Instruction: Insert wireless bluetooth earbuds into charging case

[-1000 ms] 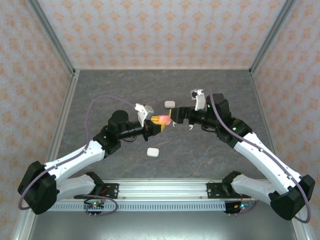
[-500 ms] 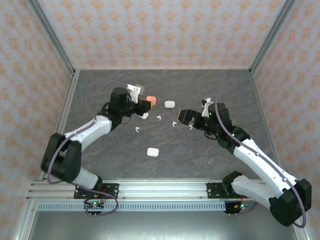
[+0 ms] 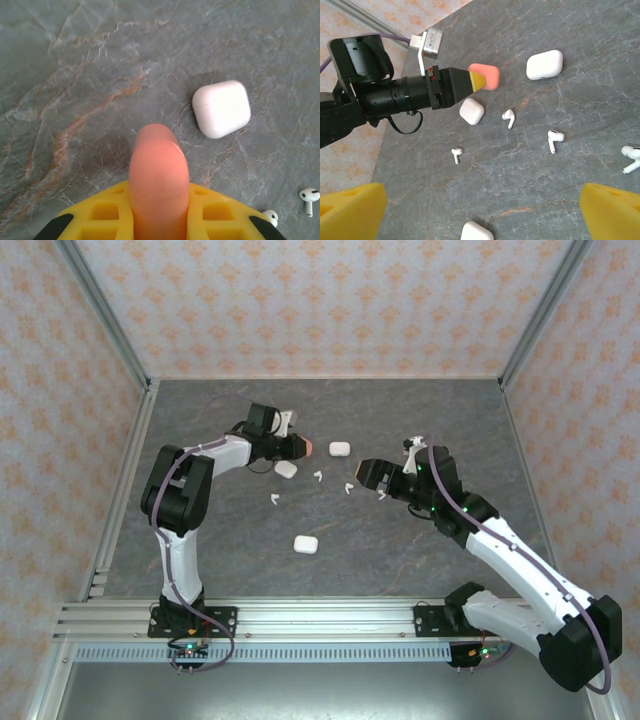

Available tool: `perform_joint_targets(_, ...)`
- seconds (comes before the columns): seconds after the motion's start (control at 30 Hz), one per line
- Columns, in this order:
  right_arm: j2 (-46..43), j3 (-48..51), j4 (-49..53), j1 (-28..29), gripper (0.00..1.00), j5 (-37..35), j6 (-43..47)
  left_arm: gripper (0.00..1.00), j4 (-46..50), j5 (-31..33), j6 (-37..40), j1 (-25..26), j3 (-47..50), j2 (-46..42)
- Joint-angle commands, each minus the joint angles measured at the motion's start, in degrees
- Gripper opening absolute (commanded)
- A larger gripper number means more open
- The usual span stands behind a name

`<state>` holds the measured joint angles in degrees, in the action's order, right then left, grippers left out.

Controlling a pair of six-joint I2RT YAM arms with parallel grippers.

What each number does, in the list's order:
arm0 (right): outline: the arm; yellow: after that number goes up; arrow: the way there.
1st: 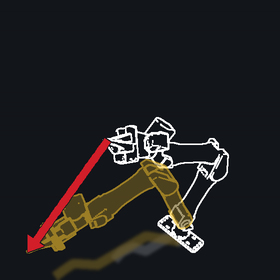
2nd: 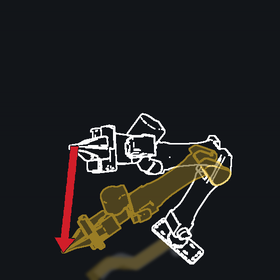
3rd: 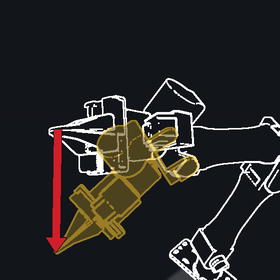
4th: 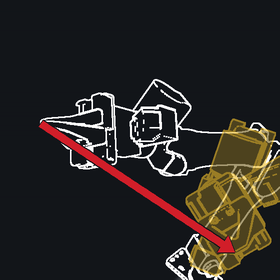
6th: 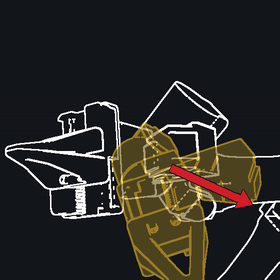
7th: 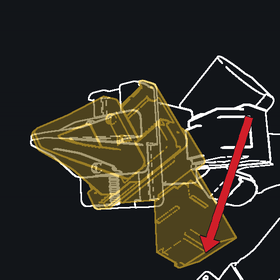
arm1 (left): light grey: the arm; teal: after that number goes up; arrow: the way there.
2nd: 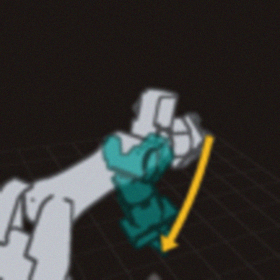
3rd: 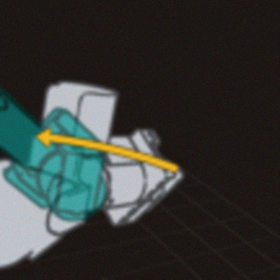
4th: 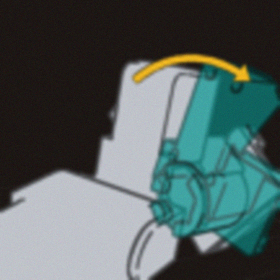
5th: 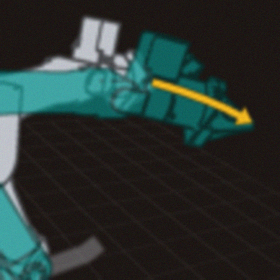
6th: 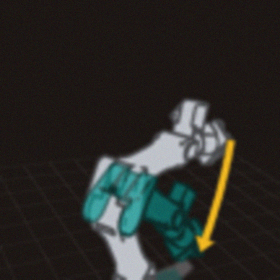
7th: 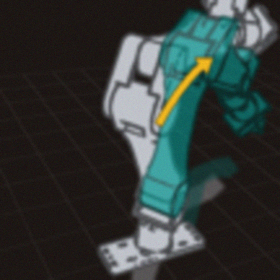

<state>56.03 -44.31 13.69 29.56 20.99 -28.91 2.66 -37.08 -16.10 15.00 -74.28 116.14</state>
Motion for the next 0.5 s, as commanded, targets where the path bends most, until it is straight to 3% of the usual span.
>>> perform_joint_targets(0.0, 0.88, 0.63, -1.01, -0.21, 0.99, -0.02, 0.4, 0.0, 2.02, -3.22, -2.86, 0.2, -3.94, 1.76)
perform_joint_targets(0.33, 2.5, 0.37, -1.86, -0.19, 0.99, 1.45, -0.05, 0.0, 1.36, -4.67, -5.06, 0.21, -6.09, 5.67)
perform_joint_targets(0.47, 2.38, 0.28, -1.55, -0.21, 0.99, 1.85, -0.08, 0.13, 1.6, -5.0, -6.26, 0.2, -7.14, 7.52)
